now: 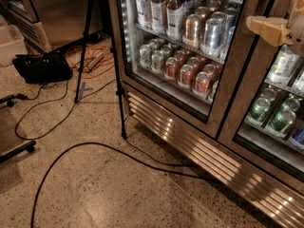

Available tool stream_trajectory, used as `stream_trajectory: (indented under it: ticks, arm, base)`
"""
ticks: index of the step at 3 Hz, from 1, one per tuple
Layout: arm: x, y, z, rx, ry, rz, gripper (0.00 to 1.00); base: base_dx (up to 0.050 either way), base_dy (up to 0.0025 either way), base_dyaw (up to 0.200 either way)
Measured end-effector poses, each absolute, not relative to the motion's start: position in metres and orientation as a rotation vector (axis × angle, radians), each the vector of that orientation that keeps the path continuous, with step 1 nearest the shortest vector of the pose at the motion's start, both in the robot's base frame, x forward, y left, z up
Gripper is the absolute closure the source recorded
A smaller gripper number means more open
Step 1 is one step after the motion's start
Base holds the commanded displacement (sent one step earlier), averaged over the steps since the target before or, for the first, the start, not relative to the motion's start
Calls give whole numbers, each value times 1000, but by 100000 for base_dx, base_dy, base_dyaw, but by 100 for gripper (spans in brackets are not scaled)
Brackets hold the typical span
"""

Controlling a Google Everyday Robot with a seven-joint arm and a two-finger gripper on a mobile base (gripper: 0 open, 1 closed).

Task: Open right fridge door

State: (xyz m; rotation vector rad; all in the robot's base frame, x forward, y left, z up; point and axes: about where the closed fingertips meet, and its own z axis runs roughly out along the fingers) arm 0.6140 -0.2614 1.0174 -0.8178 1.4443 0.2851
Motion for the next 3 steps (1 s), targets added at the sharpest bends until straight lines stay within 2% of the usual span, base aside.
stream_trajectory:
  ticks: [1,2,3]
  arm:
    - [615,-266,1018,-818,1444,285,89]
    - [616,-271,1019,-818,1444,285,100]
    - [618,-277,1020,-818,1444,285,100]
  base:
    - [0,0,0]
    - [0,0,0]
    - [0,0,0]
